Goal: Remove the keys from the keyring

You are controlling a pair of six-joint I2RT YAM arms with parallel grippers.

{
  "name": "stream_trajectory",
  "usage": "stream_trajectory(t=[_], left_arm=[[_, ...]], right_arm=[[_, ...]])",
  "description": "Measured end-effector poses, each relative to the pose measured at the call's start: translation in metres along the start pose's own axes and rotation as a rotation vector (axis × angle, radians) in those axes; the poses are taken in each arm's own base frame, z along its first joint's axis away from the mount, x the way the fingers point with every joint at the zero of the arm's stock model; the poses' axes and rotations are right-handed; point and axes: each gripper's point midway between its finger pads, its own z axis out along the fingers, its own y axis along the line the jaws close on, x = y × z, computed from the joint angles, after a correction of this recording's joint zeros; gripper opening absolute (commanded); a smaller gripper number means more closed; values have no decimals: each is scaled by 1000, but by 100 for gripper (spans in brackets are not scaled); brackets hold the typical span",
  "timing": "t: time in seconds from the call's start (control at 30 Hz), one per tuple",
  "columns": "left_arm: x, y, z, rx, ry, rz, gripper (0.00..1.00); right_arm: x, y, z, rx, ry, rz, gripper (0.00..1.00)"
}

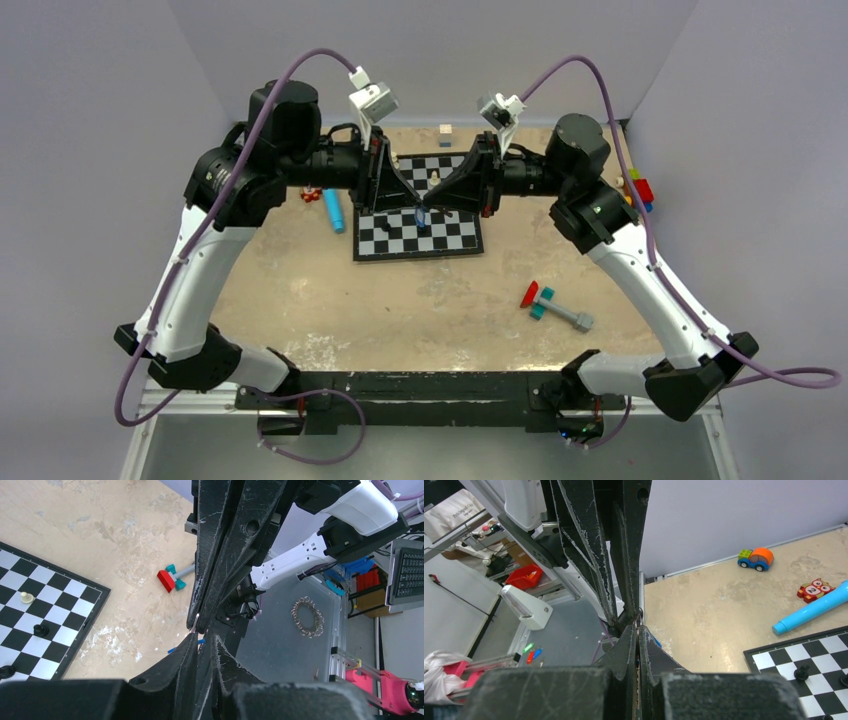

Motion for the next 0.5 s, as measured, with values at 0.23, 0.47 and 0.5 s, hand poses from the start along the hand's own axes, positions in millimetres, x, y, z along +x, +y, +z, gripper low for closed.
stream_trajectory(t=[0.23, 0.47, 0.5], left_arm=[[0, 2, 1, 1, 4, -5, 27], [-3, -1, -2, -9, -7, 1, 48], [-6, -2, -4, -16, -16, 7, 49]], right_arm=[[1, 0, 1, -13, 6, 19, 0], [1, -3, 2, -12, 4, 22, 0], [0, -3, 2, -13, 3, 20, 0]])
